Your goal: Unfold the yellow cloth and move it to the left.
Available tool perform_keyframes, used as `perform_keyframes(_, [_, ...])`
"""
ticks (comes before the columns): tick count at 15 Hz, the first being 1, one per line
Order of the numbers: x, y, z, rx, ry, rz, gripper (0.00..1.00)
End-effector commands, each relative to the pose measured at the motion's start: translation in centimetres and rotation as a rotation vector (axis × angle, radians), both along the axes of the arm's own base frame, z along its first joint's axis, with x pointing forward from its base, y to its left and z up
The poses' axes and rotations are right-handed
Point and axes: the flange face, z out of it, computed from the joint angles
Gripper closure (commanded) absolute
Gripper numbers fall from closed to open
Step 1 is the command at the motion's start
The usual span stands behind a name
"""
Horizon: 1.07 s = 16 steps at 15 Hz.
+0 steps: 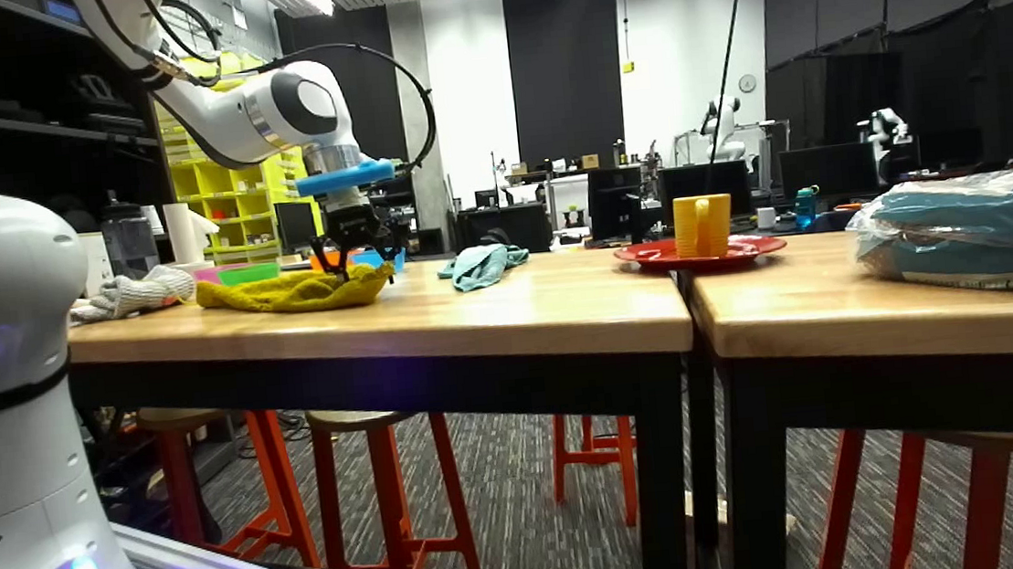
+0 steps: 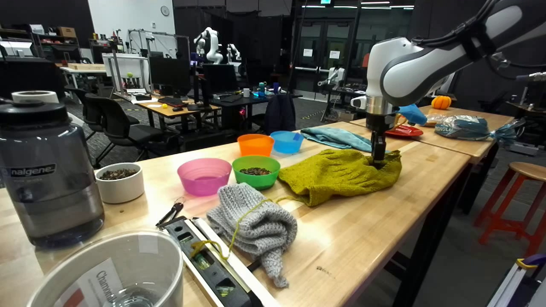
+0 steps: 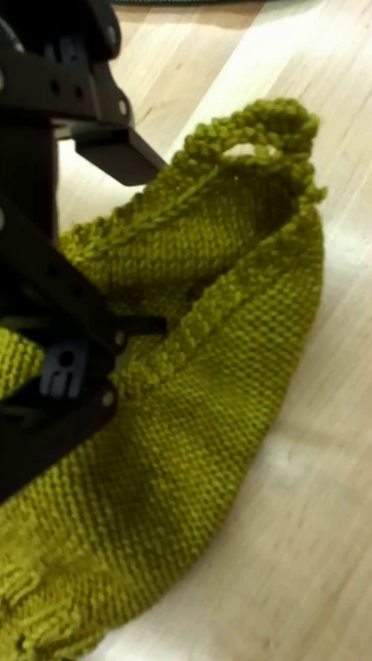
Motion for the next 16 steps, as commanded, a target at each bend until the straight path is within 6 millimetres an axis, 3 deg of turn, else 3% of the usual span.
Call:
perform_keyframes(1, [0.6,-0.2,0.3,-0.022,-0.022,-0.006,0.63])
perform_keyframes(6, [0.9,-0.7,1.1,-0.037,-0.044,-0.030,1.00])
perform_keyframes(12, [1.0,-1.5,0.6,-0.126,-0.051,-0.124,0.98])
perform_keyframes(14, [1.0,-1.5,0.0,-0.165,-0.050,-0.159,0.90])
perform_keyframes(15, [1.1,-1.4,-0.2,-0.185,-0.051,-0.184,0.98])
perform_keyframes(16, [1.0,-1.3,-0.5,-0.207,-0.049,-0.213,0.96])
